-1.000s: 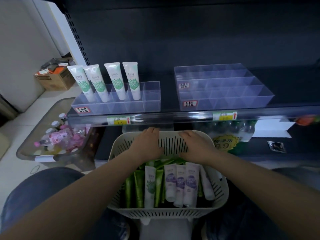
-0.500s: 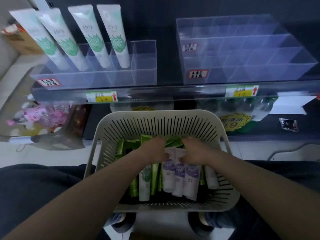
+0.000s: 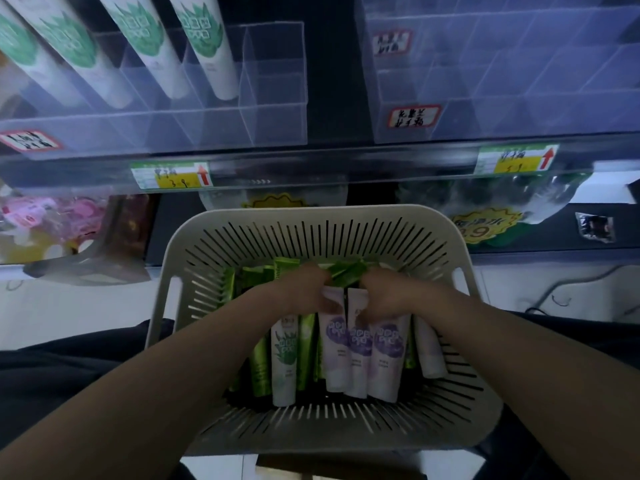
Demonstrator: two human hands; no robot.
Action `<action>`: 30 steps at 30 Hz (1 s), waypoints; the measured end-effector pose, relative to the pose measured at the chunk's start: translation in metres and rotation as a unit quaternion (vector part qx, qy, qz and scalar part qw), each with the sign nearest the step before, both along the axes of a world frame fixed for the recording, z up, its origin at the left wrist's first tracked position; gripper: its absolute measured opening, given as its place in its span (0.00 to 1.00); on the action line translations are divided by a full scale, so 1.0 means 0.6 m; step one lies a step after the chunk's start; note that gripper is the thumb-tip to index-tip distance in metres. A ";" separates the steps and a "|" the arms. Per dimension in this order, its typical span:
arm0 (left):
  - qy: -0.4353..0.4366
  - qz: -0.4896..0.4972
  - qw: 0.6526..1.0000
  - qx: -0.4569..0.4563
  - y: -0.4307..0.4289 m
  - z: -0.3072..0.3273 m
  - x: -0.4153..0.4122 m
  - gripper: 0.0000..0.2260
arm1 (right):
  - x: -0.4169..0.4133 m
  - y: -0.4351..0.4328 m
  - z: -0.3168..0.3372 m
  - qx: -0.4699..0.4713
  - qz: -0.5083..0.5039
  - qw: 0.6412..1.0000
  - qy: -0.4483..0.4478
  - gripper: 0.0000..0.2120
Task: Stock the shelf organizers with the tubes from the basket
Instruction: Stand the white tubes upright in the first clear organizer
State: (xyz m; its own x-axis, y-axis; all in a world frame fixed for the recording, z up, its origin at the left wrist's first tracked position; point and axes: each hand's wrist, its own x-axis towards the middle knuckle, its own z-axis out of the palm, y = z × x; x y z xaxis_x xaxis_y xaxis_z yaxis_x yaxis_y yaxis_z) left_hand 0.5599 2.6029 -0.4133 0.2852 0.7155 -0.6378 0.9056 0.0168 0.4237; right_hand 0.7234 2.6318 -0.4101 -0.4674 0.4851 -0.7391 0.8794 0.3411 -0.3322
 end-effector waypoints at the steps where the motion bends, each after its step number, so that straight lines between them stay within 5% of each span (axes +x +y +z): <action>1: -0.008 0.007 1.000 0.002 0.000 0.002 -0.001 0.19 | 0.001 -0.001 0.001 0.003 0.001 1.000 -0.001 0.29; 19: -0.087 0.095 0.991 0.037 -0.049 0.079 -0.040 0.16 | -0.004 -0.059 0.045 0.063 -0.074 0.988 0.121 0.17; 30: -0.089 0.149 0.972 0.157 -0.088 0.157 -0.083 0.13 | -0.025 -0.076 0.121 0.115 -0.091 0.978 0.149 0.14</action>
State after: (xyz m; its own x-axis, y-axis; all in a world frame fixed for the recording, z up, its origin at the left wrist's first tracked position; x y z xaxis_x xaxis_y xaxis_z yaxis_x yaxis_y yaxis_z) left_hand 0.5099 2.5499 -0.3194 0.1216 0.9346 -0.3342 0.7919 0.1117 0.6004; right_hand 0.7083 2.5860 -0.3375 -0.5366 0.7170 -0.4449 0.8078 0.2841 -0.5165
